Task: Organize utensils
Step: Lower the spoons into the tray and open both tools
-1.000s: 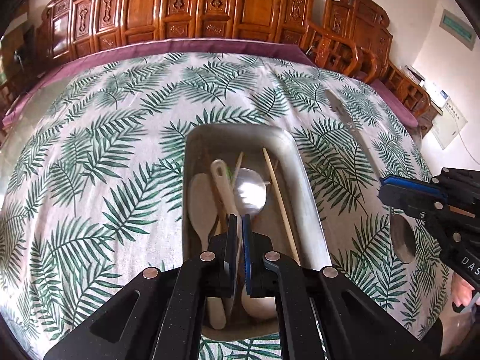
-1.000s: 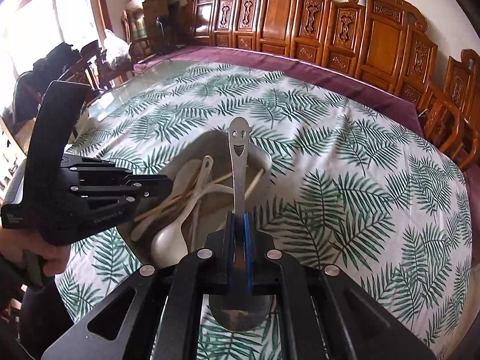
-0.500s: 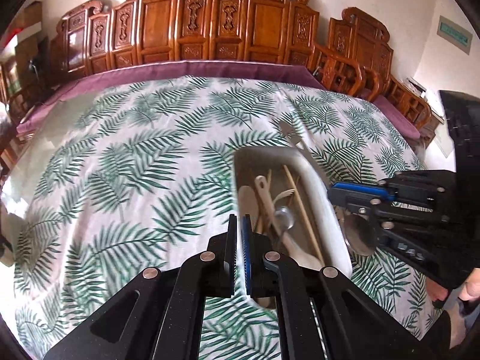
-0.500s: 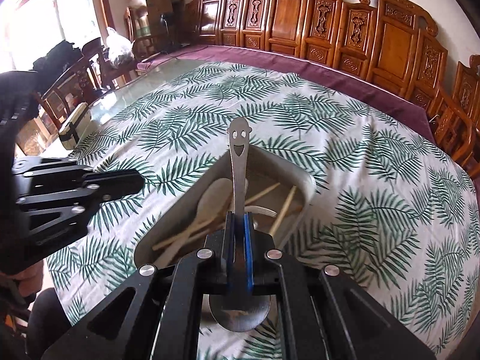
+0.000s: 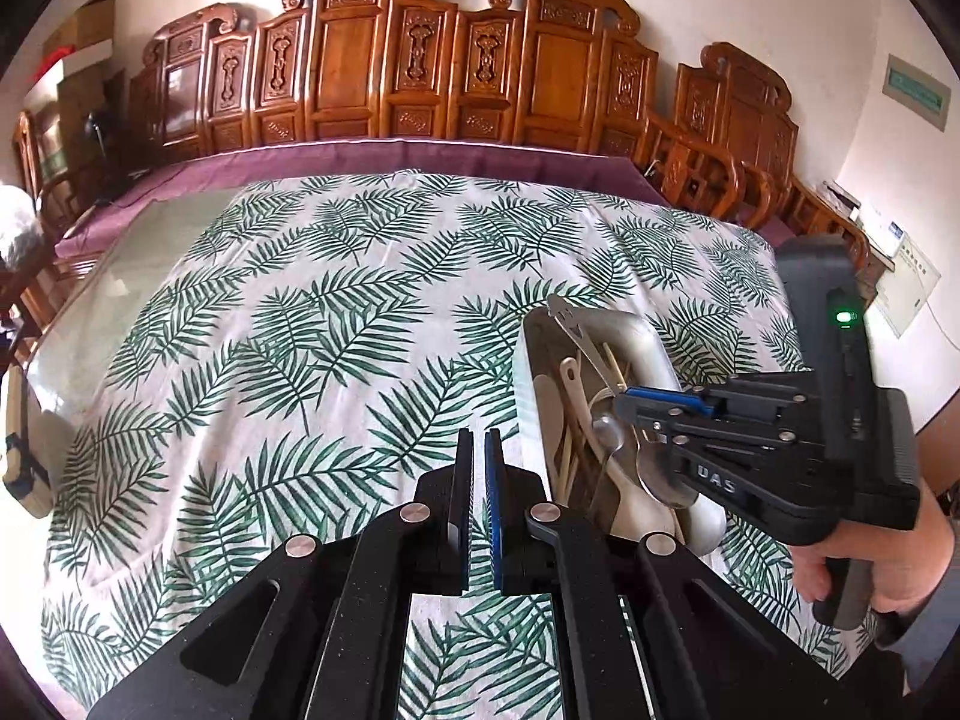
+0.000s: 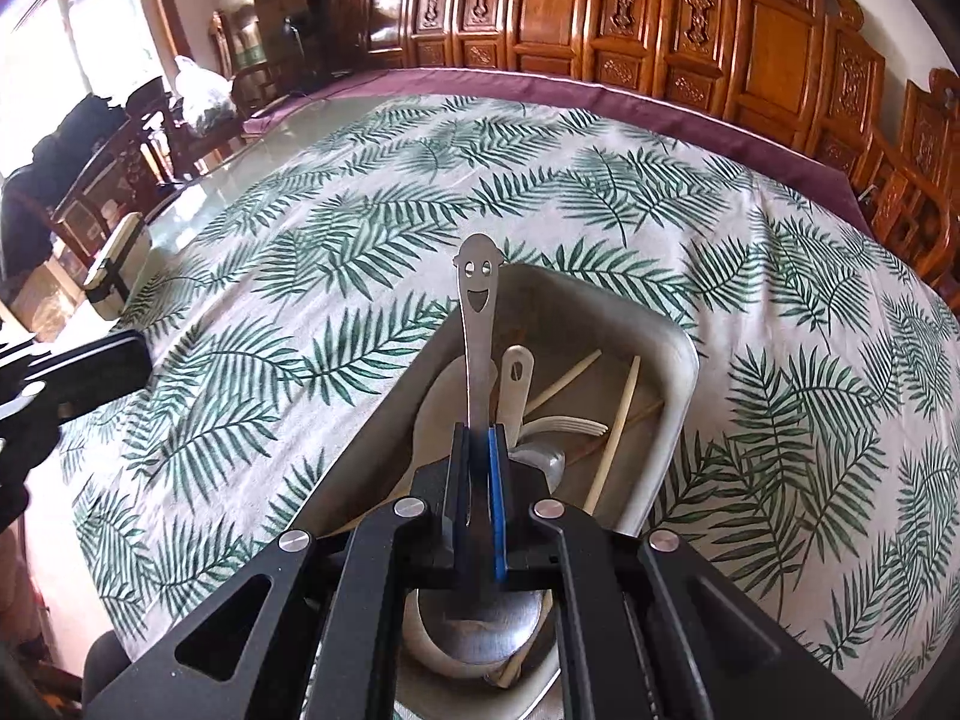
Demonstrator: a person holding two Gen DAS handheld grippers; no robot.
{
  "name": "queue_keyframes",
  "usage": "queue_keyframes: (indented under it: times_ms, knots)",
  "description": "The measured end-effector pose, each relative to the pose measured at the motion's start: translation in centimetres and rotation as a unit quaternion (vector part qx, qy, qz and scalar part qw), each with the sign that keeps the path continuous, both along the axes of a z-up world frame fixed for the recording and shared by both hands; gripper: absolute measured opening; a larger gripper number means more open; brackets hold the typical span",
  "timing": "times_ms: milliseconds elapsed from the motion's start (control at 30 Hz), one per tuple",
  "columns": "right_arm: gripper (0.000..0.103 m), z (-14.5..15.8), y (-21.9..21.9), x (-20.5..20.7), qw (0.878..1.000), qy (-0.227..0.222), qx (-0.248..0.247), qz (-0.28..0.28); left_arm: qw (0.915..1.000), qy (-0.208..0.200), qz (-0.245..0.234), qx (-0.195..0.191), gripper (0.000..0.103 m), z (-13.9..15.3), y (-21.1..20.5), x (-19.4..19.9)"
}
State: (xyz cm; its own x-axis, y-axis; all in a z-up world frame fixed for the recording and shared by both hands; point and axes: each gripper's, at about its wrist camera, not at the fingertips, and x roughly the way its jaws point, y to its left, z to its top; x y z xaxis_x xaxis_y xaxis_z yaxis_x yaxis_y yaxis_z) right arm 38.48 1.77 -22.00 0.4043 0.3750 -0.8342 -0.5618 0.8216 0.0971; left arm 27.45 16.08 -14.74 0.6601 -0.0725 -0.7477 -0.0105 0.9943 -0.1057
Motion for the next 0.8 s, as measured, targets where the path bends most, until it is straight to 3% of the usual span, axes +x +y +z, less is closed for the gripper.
queue_keyframes:
  times_ms: [267, 333, 400, 567, 667, 767, 800]
  knots:
    - [0.008, -0.8, -0.3, 0.6, 1.0, -0.001, -0.011, -0.018, 1.0, 0.007, 0.002, 0.007, 0.004, -0.7, -0.1, -0.3]
    - [0.008, -0.6, -0.5, 0.4, 1.0, -0.006, -0.013, -0.015, 0.9999, 0.008, 0.003, 0.006, 0.008, -0.9, -0.2, -0.3]
    - [0.008, -0.3, -0.9, 0.0, 1.0, -0.01, -0.01, -0.01, 0.9999, 0.007, 0.007, 0.007, 0.025, -1.1, -0.3, -0.4]
    - [0.008, 0.7, -2.8, -1.2, 1.0, -0.017, -0.002, -0.013, 0.9998, 0.01, 0.012, 0.008, 0.035, -1.4, -0.9, -0.8]
    - [0.008, 1.6, -4.4, -2.2, 1.0, -0.022, 0.004, -0.018, 0.9996, 0.005, 0.024, 0.017, 0.072, -1.3, -1.6, -1.3]
    - [0.009, 2.5, -6.1, -3.2, 0.999, -0.03, 0.011, -0.024, 0.9995, 0.004, 0.025, 0.019, 0.073, -1.3, -2.4, -1.9]
    - [0.009, 2.9, -6.8, -3.7, 0.999, -0.03, 0.015, -0.027, 0.9994, 0.007, 0.025, 0.021, 0.08, -1.3, -2.7, -1.9]
